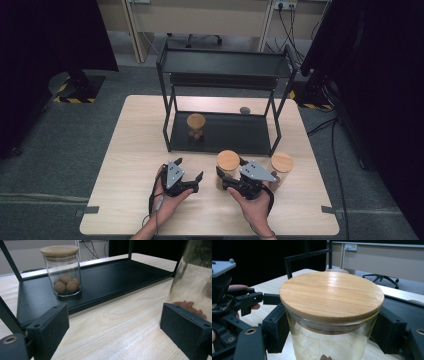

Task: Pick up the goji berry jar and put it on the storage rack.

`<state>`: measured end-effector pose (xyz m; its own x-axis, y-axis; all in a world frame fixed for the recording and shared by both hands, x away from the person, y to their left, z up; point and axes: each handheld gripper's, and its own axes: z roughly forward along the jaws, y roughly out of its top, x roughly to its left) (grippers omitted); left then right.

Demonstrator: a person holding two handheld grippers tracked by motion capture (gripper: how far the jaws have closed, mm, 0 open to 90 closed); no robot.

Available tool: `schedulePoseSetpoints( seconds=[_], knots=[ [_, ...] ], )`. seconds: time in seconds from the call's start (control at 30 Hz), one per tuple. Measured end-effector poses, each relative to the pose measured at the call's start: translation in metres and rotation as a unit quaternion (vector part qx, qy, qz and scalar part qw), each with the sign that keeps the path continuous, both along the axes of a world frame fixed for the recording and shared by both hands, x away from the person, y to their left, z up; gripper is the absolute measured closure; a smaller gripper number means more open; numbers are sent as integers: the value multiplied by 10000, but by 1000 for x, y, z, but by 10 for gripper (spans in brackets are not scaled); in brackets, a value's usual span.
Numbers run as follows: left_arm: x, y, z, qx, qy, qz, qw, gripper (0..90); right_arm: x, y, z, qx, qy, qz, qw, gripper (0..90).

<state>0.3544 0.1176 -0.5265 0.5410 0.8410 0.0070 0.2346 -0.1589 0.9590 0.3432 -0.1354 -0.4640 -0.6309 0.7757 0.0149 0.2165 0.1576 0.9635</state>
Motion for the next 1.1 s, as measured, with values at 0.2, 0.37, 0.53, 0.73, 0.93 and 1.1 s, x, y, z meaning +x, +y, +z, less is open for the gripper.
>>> schedulePoseSetpoints(
  seconds=[0.2, 0.37, 0.53, 0.73, 0.93, 1.1],
  knots=[
    [0, 0, 0, 1, 7, -5, 10000, 81, 3, 1, 11, 30, -90, -37, 9999, 254],
    [0, 0, 0, -5, 4, -3, 10000, 81, 10, 3, 17, 36, -122, -69, 9999, 254],
    [0, 0, 0, -27, 20, 0, 10000, 81, 16, 5, 23, 65, -145, -118, 9998, 254],
    [0, 0, 0, -14, 22, 0, 10000, 81, 25, 7, 31, 100, -179, -172, 9996, 254],
    [0, 0, 0, -1, 15, 0, 10000, 81, 34, 11, 38, 126, -207, -235, 9994, 254],
    [0, 0, 0, -13, 22, 2, 10000, 81, 41, 12, 40, 164, -170, -292, 9993, 254]
  ],
)
